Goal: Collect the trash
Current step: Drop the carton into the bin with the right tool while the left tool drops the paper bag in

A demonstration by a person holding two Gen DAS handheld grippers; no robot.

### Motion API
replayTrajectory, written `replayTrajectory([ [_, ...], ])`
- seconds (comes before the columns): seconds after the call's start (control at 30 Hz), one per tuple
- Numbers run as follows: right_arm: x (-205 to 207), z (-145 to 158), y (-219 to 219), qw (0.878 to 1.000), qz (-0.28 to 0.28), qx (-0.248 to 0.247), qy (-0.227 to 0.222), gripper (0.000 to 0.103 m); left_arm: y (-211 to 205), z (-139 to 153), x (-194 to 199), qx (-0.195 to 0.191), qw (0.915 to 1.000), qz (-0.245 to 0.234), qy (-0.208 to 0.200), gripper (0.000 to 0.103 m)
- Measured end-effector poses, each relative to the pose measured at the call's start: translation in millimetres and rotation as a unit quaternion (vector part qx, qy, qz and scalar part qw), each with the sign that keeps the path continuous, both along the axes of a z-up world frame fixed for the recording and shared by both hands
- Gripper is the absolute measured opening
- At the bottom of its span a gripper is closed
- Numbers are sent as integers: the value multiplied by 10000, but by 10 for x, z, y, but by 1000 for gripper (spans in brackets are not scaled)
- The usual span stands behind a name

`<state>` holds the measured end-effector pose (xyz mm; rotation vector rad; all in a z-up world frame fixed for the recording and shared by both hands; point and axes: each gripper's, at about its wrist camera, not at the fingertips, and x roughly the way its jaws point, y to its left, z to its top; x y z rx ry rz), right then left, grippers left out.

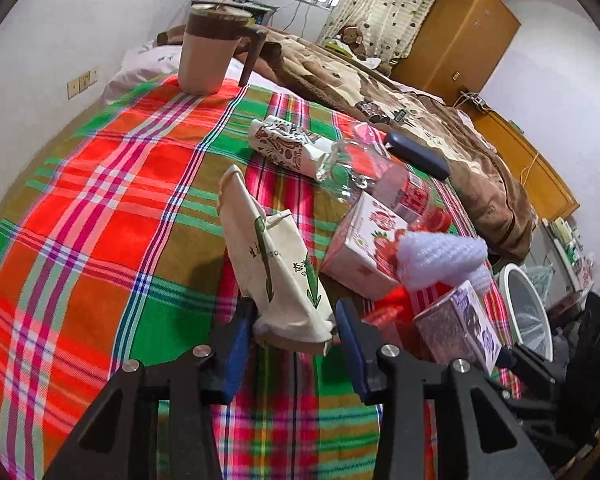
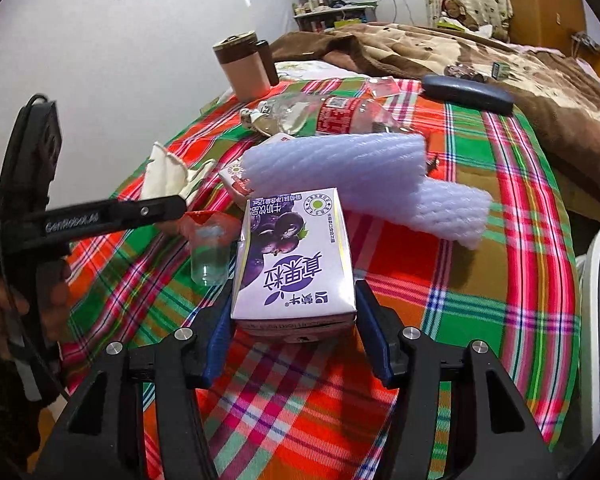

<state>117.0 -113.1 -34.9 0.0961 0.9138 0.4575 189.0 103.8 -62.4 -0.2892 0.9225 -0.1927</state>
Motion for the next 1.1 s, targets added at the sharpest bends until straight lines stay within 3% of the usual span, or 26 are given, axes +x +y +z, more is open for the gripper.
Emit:
replayTrajectory([
  [0.3, -149, 66, -186, 9994, -299, -10, -174, 57, -216, 260, -254, 132, 9992, -259, -277, 42],
  [0.5, -282, 218, -451, 9973, -615, -3, -410, 57, -569, 478, -382, 243, 9962, -618, -567, 42],
  [0.6, -329, 273, -597, 9956, -802, -56, -488, 57, -803, 572, -439, 448, 9928, -798, -772, 42],
  [0.87, -487, 366, -1111, 9877, -1435, -91, -608, 57, -1354, 647, -469, 388, 9866, -1336, -857, 42],
  [1.1, -616, 406, -1508, 9775, -1983, -272, -672, 58, -2014, 630, -474, 410, 9758, -1970, -860, 42],
])
